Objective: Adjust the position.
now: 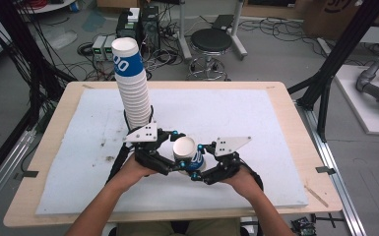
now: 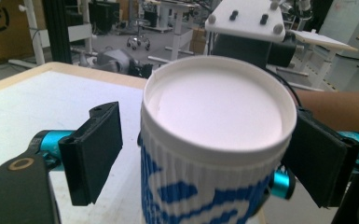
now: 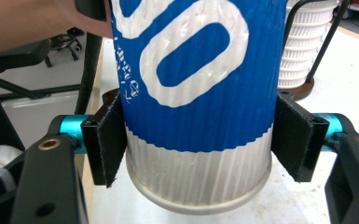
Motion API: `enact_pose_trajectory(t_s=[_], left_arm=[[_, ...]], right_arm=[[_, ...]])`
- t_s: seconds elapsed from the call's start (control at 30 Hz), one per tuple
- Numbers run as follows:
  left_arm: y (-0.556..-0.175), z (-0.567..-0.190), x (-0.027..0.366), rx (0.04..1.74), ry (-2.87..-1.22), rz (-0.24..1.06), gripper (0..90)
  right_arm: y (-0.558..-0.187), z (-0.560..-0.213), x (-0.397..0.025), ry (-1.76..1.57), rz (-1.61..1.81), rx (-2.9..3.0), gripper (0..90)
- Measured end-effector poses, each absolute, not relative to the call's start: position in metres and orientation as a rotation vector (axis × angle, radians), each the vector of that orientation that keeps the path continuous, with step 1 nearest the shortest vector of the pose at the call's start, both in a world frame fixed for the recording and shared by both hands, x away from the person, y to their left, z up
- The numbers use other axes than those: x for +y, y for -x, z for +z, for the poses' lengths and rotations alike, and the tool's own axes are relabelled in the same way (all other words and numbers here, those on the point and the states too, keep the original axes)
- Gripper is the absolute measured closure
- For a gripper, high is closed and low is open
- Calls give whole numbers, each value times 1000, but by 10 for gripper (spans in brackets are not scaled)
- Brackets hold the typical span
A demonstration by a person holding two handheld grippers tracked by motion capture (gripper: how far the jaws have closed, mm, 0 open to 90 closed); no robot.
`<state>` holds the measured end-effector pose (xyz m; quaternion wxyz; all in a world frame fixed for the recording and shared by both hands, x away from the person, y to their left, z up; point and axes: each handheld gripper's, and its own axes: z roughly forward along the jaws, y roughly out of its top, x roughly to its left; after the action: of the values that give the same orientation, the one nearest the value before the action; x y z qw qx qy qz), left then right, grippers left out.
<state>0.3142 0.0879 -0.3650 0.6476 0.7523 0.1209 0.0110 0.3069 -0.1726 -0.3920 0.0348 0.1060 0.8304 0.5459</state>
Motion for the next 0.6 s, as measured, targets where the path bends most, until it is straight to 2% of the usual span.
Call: enact_pose_trajectory(t_s=[0.6], left_arm=[[-316, -354, 108, 259, -1824, 4, 164]], right_arm=[[-311, -363, -181, -228, 1363, 2658, 279]])
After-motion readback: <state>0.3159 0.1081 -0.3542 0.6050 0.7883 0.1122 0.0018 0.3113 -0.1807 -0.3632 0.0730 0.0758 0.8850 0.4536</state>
